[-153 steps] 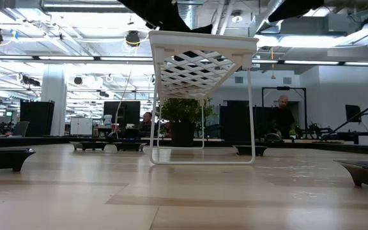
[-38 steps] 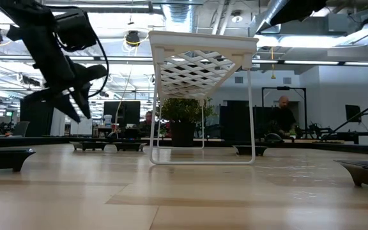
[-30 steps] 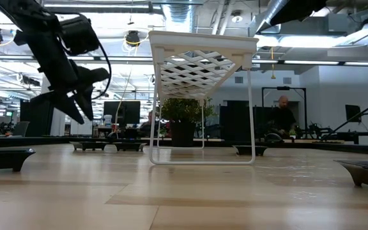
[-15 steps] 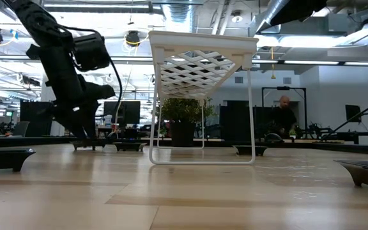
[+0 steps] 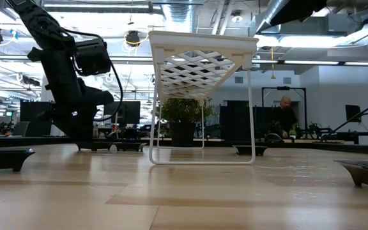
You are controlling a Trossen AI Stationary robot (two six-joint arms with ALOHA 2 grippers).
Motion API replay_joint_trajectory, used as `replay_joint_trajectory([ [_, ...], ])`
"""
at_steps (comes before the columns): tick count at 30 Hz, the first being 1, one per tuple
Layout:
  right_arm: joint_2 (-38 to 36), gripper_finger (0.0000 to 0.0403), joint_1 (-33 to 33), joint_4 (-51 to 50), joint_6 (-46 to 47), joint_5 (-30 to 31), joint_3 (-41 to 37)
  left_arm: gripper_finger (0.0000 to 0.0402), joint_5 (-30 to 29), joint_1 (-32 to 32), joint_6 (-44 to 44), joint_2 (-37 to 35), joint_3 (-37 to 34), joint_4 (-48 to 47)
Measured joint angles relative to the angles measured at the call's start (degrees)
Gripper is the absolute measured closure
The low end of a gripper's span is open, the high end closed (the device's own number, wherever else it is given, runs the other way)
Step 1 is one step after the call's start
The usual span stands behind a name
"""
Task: Pick & Place Mini shaped plates
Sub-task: Put the square plate on the shelf
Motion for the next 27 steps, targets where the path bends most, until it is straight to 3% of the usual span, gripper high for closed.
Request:
replay_joint_trajectory([
  [11, 0.00, 0.0361, 0.00, -0.02, 0.00, 0.00, 0.00, 0.0281, 1.61, 0.00, 2.81, -0.02, 0.00, 0.04],
  [27, 0.00, 0.0361, 0.00, -0.72, -0.01, -0.02, 0.00, 0.0392, 3.10, -0.02, 2.58, -0.11, 0.02, 0.57],
])
